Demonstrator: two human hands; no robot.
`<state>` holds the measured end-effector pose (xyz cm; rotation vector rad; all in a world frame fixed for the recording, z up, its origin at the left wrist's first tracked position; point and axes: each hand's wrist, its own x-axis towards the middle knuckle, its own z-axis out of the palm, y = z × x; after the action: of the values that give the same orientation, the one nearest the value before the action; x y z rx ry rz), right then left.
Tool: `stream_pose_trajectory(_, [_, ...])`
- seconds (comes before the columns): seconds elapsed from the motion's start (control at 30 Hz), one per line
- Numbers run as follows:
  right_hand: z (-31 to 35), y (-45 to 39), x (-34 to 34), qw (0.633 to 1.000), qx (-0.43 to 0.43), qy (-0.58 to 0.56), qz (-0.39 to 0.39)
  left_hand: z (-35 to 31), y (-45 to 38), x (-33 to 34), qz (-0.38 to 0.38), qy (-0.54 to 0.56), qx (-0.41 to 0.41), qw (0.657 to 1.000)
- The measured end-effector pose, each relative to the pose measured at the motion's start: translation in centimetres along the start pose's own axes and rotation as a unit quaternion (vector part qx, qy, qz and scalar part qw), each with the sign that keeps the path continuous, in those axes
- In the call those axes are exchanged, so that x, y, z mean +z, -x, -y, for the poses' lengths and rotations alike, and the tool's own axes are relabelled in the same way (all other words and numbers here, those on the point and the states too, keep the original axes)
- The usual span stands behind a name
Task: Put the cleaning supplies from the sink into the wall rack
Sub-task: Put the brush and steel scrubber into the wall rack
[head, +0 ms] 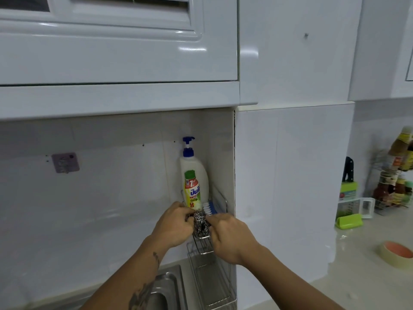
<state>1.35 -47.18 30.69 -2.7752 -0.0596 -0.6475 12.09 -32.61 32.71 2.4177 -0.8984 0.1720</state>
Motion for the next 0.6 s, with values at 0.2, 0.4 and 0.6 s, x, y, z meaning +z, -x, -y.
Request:
stream_pose_trajectory(0.2, [0.7,-0.9,-0.9,0.995,0.019,0.006,0.095,-0.2,0.9,0.5,-0.056,0.003,0.050,0.997])
stream_pose_trajectory(0.4, [1.5,-1.0,-0.9,0.987,0.022,0.050,0.154,-0.6,0.8,-0.5,0.033,-0.068,0.039,0.996])
stream_pose_trajectory(0.6, [1.5,-0.7,-1.3,0.993,0.068,0.015,0.094,-0.3,3.0,-1.0,0.006,0.002,0.048,0.999])
